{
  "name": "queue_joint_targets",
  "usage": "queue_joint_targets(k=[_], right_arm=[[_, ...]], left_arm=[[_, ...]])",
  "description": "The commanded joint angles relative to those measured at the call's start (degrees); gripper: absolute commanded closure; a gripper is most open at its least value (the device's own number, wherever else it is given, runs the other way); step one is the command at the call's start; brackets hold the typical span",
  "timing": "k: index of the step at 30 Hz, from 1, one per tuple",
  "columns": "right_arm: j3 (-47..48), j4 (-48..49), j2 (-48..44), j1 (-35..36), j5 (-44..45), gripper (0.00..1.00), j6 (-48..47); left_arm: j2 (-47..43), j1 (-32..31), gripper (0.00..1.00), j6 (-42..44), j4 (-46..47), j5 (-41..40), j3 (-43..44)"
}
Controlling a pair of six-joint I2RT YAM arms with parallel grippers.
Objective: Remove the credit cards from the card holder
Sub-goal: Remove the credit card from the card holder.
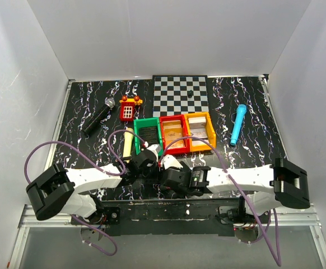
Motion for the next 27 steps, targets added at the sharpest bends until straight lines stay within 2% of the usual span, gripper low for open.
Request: queue_joint_targets(k=[1,7,17,22,25,27], right_arm=[[3.19,-2.1,2.67,0.74,5.09,0.35,0.17],[4.59,-3.07,6.01,1.0,6.67,0.37,0.08],[3.19,-2.09,3.64,2.94,6.67,0.35,0.51],[1.26,-6.31,-6.0,1.8,9.04,0.34,8.24],[-0.32,-10.17,-13.3,-1.53,10.01,0.34,13.07],[-1.2,-13.69,-14.99,-4.7,9.84,0.34,15.97]], left_arm=[[-1.92,0.64,0.49,-0.67,-0.75,-1.06,-1.8],[-2.71,0.81,0.5,-1.63,-0.58,-1.06,-3.65],[-1.66,1.17,0.5,-1.9,0.56,-0.36,-4.71],[-3.14,1.25,0.5,-1.9,0.56,-0.53,-5.49],[-4.46,1.25,0.5,-1.64,1.44,-0.62,-5.85],[-5.52,1.25,0.49,-1.46,2.32,-0.45,-6.11]])
